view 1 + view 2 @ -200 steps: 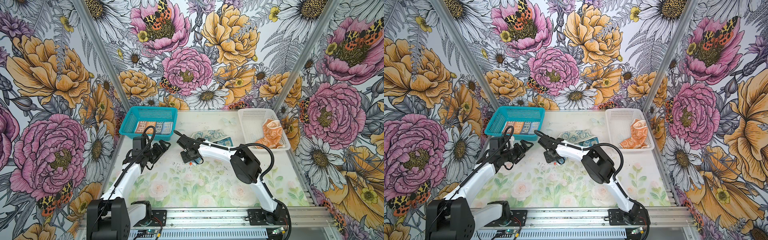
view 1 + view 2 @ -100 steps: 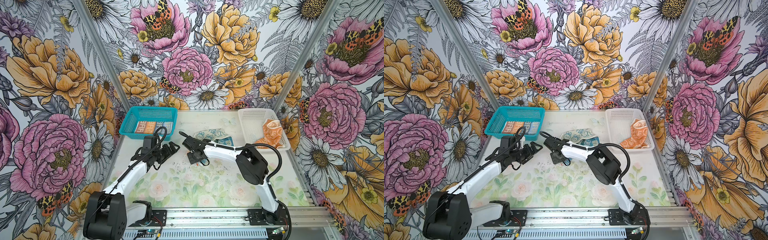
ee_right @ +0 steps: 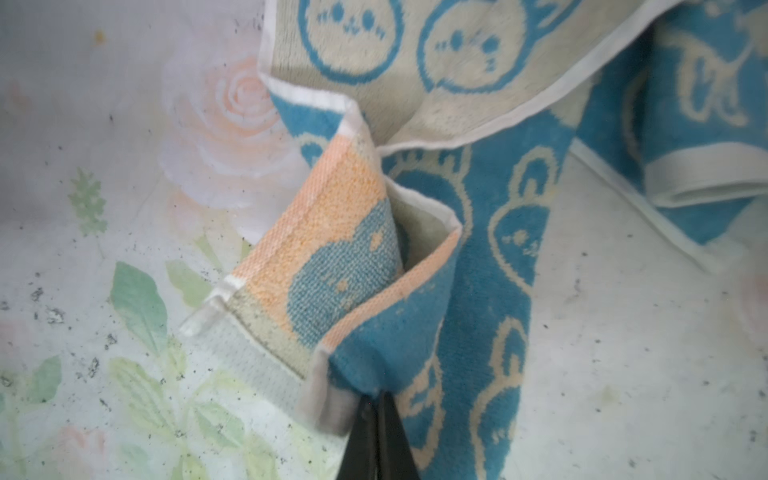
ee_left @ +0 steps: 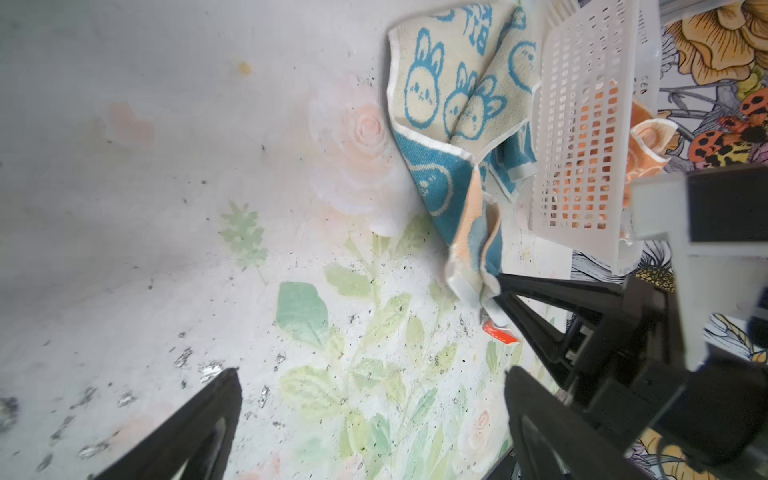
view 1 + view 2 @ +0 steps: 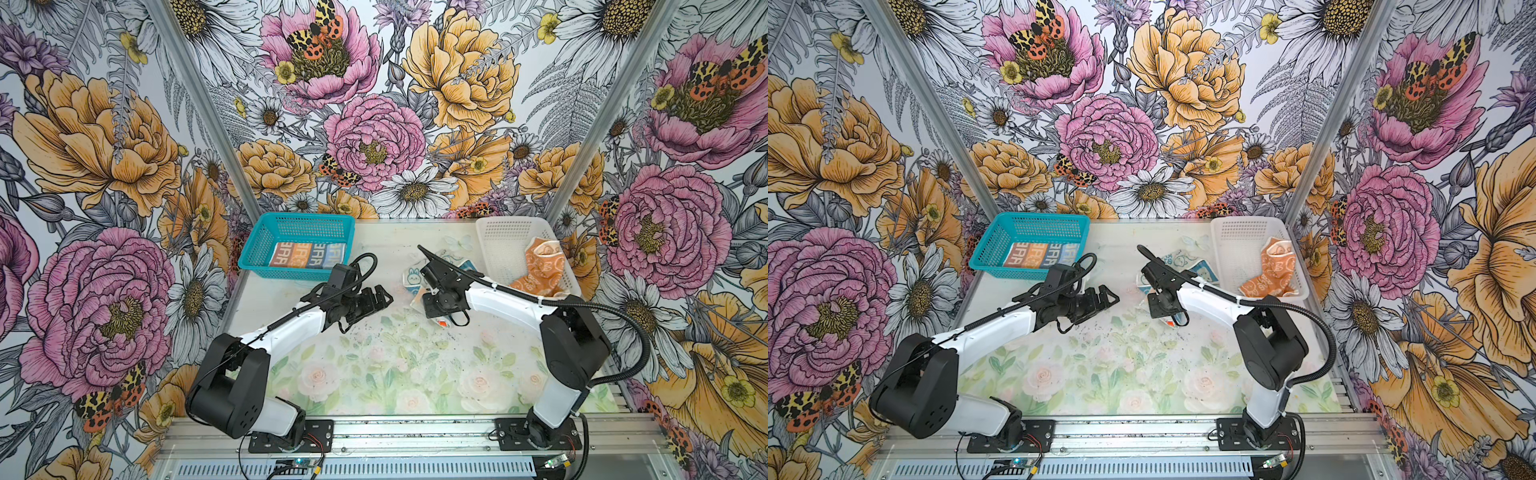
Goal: Fold and stack the towels
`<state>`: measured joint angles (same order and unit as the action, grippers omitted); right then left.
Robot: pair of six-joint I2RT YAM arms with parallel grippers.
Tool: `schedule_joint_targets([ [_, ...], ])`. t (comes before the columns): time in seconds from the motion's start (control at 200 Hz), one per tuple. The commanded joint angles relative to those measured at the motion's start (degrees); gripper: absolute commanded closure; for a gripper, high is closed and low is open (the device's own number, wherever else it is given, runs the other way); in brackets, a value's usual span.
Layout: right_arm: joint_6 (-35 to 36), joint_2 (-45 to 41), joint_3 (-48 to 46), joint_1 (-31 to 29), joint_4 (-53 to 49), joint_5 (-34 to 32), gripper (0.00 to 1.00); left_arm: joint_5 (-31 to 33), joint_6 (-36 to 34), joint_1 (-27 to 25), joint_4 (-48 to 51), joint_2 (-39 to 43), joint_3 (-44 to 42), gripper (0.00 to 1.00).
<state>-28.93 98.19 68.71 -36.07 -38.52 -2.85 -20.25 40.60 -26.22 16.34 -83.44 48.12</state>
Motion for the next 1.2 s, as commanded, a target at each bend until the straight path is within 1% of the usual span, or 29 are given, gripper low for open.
schedule_joint_targets([
  [0.0,-0.5,-2.89,-3.77,2.22,3.78,4.21,1.0,1.96,-0.13,-2.21,-1.31,-2.14,2.77,0.01],
  [0.165,-1.19,-2.61,-7.26,4.66,7.25,7.78,1.0,1.78,0.01,-5.49,-1.27,-5.76,5.85,0.01],
  [0.27,-1.56,-0.9,-7.91,4.85,9.0,9.4,0.95,1.37,0.69,-5.95,-1.36,-7.2,6.54,0.01],
  [0.365,-2.1,0.83,-8.23,4.96,9.15,8.43,0.91,0.84,0.8,-6.04,-1.31,-7.78,6.88,0.01],
  [0.455,-2.61,1.14,-9.0,5.05,9.09,6.5,0.82,0.07,0.93,-5.91,-1.46,-8.27,6.99,0.01],
  [0.585,-3.03,-1.03,-10.06,4.72,9.07,4.99,0.67,-1.48,2.04,-5.19,-2.97,-9.06,6.23,0.01],
  [0.721,-2.9,-3.59,-9.85,2.75,8.93,3.59,0.58,-4.18,4.83,-3.34,-7.11,-9.41,3.78,0.01],
  [0.806,-2.67,-3.8,-9.02,1.3,8.49,2.11,0.56,-4.97,5.81,-2.07,-8.83,-9.18,2.39,0.01],
  [0.911,-1.68,-2.4,-7.04,-0.88,7.03,-0.07,0.54,-5.07,5.24,-1.38,-8.2,-8.83,2.22,0.01],
  [1.041,-0.6,0.52,-4.41,-3.4,4.64,-2.69,0.53,-4.72,4.25,-0.68,-7.11,-8.24,2.16,0.01],
  [1.191,-0.1,2.0,-3.15,-5.26,3.69,-3.87,0.53,-4.8,3.81,0.09,-6.72,-7.49,1.55,0.01],
])
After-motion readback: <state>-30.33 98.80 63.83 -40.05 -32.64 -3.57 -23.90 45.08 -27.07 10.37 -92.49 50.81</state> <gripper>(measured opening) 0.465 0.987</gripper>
